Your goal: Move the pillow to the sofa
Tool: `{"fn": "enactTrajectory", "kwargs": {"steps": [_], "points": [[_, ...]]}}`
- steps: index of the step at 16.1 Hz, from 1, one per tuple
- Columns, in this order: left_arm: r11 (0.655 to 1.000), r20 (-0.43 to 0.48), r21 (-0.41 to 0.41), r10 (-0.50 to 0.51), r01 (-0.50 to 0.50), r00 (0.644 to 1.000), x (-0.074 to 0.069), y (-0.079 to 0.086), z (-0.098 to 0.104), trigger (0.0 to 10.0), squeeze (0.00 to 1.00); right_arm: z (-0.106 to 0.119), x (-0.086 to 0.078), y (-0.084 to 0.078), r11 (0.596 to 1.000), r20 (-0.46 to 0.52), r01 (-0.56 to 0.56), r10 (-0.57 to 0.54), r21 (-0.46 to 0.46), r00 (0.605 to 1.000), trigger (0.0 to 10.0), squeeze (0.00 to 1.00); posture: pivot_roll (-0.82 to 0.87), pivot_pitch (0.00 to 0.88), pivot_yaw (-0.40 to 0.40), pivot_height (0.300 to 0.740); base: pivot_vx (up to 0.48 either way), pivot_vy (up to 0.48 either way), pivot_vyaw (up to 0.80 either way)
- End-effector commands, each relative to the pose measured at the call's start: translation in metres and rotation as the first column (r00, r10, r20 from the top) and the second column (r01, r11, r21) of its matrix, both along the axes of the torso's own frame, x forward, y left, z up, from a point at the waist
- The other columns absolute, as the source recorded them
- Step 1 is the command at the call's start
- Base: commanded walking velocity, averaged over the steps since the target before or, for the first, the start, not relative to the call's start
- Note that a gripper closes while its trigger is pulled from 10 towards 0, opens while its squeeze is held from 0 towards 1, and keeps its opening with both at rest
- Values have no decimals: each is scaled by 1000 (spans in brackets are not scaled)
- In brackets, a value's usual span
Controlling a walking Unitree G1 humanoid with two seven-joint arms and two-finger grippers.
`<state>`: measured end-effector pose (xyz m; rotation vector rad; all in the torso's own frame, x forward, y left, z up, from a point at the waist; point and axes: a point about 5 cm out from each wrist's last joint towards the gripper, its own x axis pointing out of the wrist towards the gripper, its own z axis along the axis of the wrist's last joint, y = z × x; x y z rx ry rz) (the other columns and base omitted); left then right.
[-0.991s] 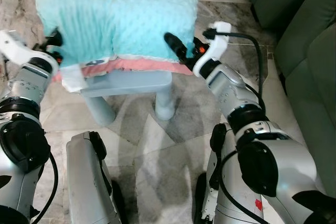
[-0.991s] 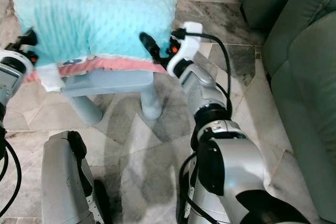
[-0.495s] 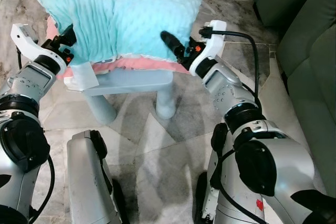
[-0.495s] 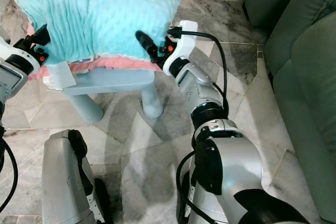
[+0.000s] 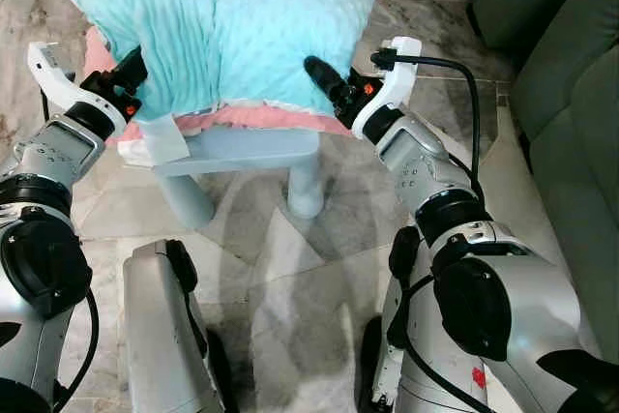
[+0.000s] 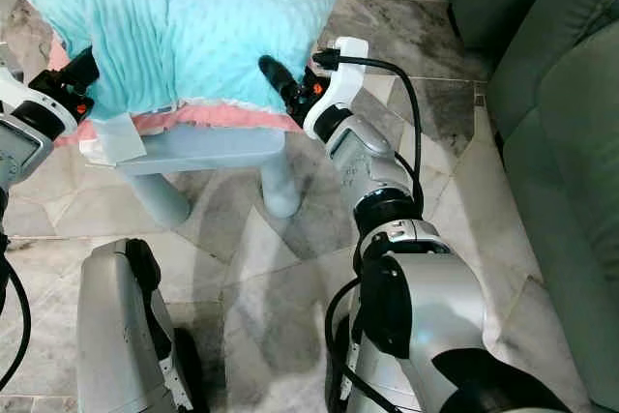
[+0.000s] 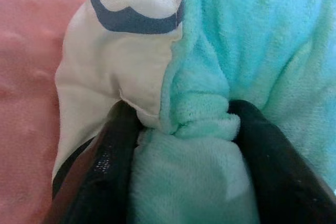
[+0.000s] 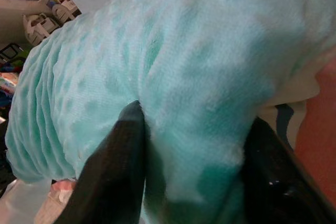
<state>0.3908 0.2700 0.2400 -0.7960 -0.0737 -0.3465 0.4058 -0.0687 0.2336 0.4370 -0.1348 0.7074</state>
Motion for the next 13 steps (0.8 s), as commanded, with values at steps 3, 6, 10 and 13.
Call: {"fn": "enactTrajectory", "kwargs": {"steps": [3,6,10,13], "points": [[999,-20,26,-40,40,999,-2,-2,-8,0,0,-10,-3,5,999,-24,-33,33,-8,999,0,0,-91,370,-21,390,0,0,0],[998,-24,32,-49,50,999,-3,-2,-12,0,0,-13,-4,4,999,-26,-32,32,-15,999,0,0,-92,374,-23,390,0,0,0],[998,-10,52,-37,37,999,-3,-3,-13,0,0,-13,-4,3,999,-20,-33,32,-18,999,0,0,-94,376,-25,390,0,0,0],[990,30,133,52,-56,998,0,0,-6,0,0,-9,-4,2,999,31,-21,22,-49,999,0,0,-89,344,-27,390,0,0,0]]}}
